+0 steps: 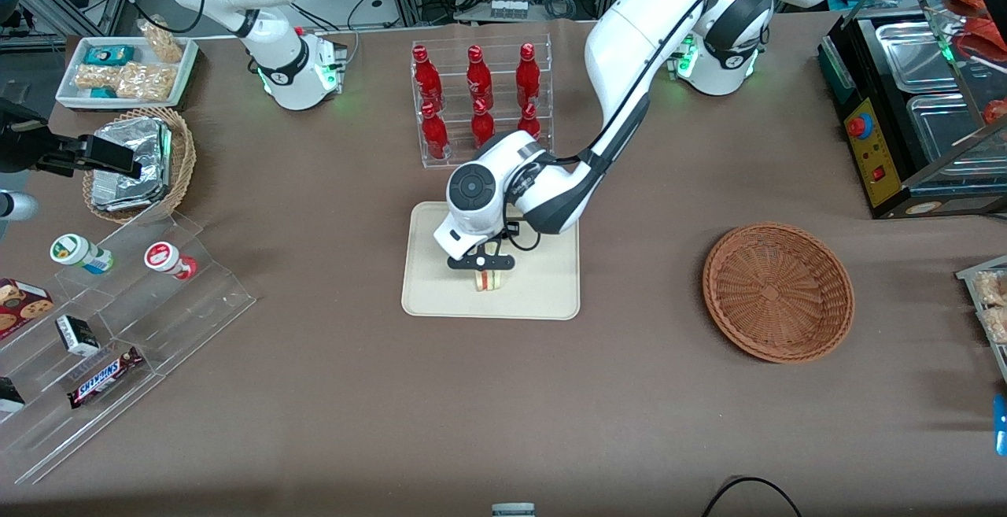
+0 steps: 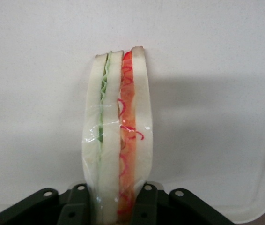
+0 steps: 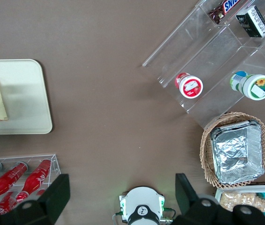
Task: Place sandwich from basket to tray
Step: 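Lower the sandwich onto the tray and open the left gripper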
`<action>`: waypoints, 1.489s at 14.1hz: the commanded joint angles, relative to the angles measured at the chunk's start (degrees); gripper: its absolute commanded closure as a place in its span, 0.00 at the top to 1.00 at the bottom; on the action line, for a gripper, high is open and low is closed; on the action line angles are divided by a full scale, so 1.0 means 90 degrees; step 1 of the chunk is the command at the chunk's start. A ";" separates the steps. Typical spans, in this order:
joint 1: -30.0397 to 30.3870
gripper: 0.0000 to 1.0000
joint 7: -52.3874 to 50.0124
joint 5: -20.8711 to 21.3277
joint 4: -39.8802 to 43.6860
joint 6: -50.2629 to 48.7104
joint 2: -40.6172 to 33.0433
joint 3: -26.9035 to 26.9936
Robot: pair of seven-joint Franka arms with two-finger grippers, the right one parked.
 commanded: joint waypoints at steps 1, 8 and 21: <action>-0.0064 1.00 -0.0129 0.0114 0.0211 -0.0035 0.0066 0.0113; -0.0045 1.00 -0.0168 0.0124 0.0221 -0.0268 -0.0051 0.0113; 0.1759 1.00 0.3138 -0.0081 0.0152 -0.3635 -0.2520 0.0670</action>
